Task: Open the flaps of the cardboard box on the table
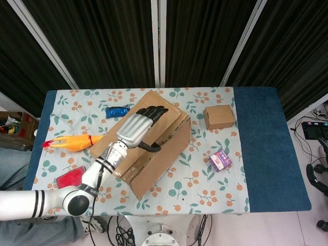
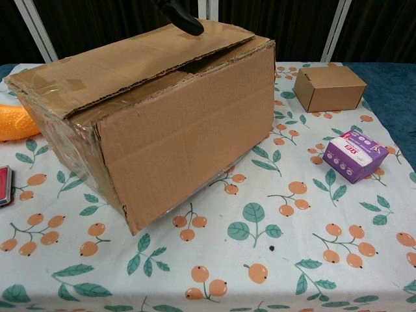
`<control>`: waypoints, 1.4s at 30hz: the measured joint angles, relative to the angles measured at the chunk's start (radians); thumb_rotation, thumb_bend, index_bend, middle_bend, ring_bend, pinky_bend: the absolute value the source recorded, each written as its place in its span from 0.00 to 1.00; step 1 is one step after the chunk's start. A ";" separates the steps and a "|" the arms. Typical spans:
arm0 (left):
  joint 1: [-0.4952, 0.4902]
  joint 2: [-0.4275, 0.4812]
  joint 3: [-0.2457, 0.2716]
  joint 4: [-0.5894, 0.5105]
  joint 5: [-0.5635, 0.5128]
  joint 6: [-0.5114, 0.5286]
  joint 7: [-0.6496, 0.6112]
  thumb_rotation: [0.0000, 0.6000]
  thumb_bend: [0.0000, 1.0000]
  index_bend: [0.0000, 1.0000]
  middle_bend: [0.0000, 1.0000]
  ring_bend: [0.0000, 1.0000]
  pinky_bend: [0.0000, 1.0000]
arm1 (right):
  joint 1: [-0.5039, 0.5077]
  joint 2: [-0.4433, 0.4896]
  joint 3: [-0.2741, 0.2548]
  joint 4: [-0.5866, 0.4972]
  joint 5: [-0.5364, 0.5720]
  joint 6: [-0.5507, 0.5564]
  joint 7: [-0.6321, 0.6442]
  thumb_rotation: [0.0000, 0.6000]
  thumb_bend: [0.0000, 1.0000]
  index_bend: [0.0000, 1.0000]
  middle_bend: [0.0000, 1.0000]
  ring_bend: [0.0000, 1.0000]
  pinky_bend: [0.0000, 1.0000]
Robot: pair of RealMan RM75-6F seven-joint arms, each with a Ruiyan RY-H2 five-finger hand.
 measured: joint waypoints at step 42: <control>-0.113 -0.210 0.117 0.173 -0.035 0.203 0.223 1.00 0.03 0.03 0.01 0.08 0.18 | -0.040 -0.035 0.058 0.086 0.028 -0.030 0.080 1.00 0.37 0.00 0.00 0.00 0.00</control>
